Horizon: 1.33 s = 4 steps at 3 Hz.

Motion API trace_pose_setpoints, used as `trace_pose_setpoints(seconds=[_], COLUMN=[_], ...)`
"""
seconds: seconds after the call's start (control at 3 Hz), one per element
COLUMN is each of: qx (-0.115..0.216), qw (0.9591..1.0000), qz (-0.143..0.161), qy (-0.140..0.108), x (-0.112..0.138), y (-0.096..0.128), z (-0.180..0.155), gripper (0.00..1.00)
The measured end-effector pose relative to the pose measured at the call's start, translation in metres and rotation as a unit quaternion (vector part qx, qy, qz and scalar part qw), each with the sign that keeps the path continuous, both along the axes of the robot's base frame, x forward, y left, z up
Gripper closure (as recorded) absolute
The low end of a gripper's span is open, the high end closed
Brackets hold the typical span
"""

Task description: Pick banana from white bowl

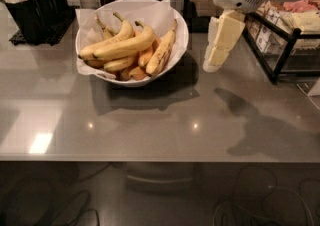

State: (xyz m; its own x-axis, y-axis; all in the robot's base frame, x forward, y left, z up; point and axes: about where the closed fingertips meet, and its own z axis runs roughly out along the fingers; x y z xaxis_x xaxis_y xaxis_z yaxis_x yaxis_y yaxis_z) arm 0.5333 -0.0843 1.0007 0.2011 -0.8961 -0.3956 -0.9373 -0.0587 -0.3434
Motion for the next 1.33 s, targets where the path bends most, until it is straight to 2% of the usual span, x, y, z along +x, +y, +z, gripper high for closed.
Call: trace_pose_setpoints(seconds=[0.33,0.67,1.0,1.33], qx=[0.017,0.019,0.037,0.058], qw=[0.9979,0.9976,0.9974,0.9938], qz=[0.062,0.066,0.062,0.095], qy=[-0.004,-0.007,-0.007,-0.003], x=[0.022,0.024,0.025,0.040], y=[0.043,0.048,0.049,0.076], z=[0.003,0.005,0.005,0.002], gripper=[0.00,0.00,0.00,0.00])
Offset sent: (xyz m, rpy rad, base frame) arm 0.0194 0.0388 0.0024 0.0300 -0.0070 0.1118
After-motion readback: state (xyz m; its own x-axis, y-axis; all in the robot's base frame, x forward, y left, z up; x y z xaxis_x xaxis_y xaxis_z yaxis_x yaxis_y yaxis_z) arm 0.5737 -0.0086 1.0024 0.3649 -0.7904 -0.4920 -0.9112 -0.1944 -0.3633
